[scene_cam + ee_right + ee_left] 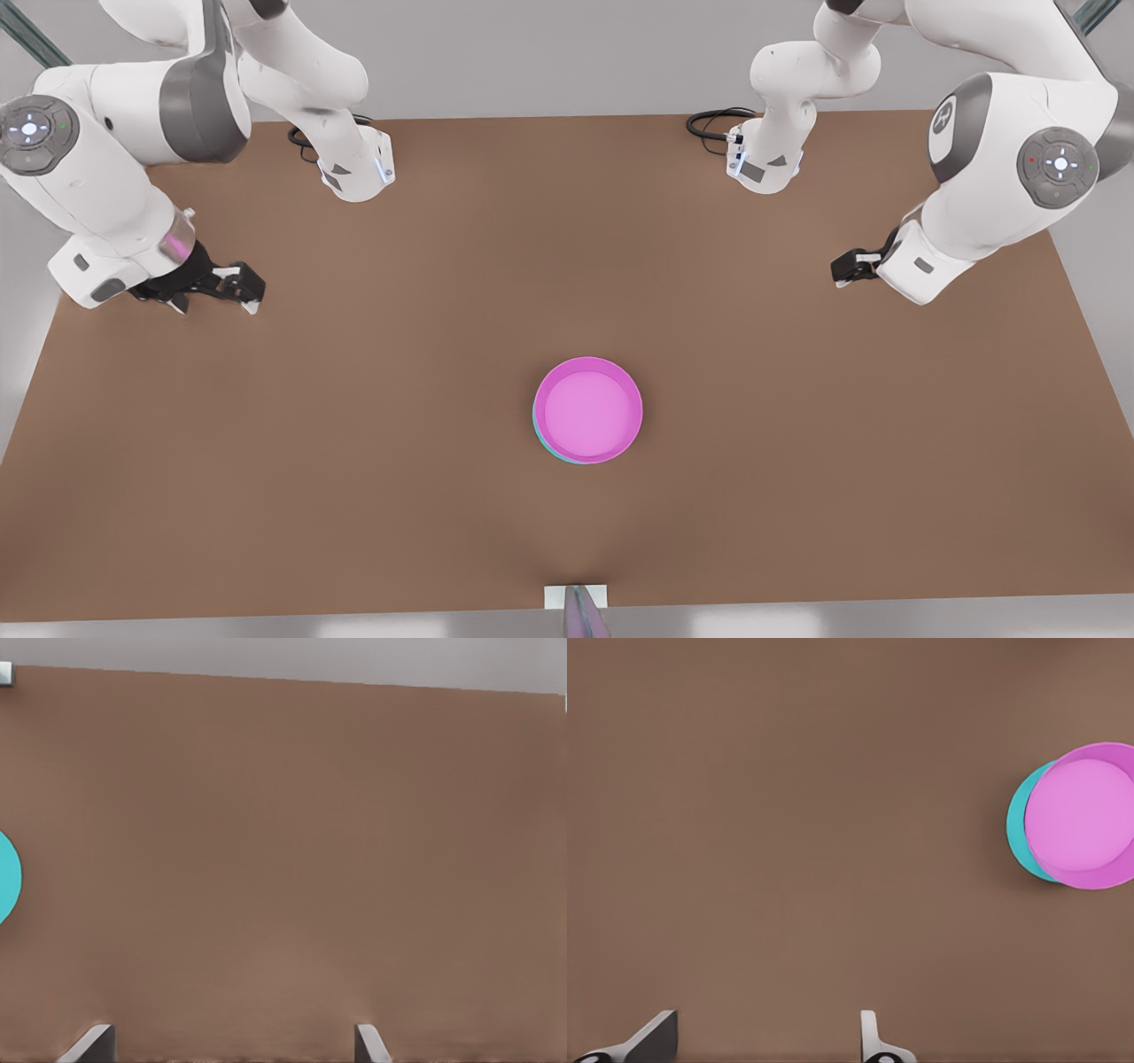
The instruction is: Flip the blue plate over with the left arm, and stack the pink plate on top of the blue plate with the right arm
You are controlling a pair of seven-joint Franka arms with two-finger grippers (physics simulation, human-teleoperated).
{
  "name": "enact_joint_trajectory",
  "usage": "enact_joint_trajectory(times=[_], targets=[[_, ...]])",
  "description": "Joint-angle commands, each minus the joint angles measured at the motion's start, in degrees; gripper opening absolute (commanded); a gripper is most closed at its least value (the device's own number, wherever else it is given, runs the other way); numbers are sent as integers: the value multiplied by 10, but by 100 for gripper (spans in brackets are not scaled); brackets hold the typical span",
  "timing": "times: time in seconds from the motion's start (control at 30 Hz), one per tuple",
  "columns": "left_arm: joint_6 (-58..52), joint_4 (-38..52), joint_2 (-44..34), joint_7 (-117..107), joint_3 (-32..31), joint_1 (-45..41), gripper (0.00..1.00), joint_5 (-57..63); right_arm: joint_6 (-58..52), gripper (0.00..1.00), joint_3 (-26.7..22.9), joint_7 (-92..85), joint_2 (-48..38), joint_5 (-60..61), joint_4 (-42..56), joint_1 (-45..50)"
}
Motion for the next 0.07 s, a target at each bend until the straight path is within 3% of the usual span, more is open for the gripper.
enact_joint_trajectory(times=[0.0,0.03], targets=[[-47,0,1,18,1,4,100,-1,-85,100,0,-107,-19,-29,-21,-4],[-142,-1,41,70,18,5,100,-4,-85,100,0,-107,-19,-29,-22,-4]])
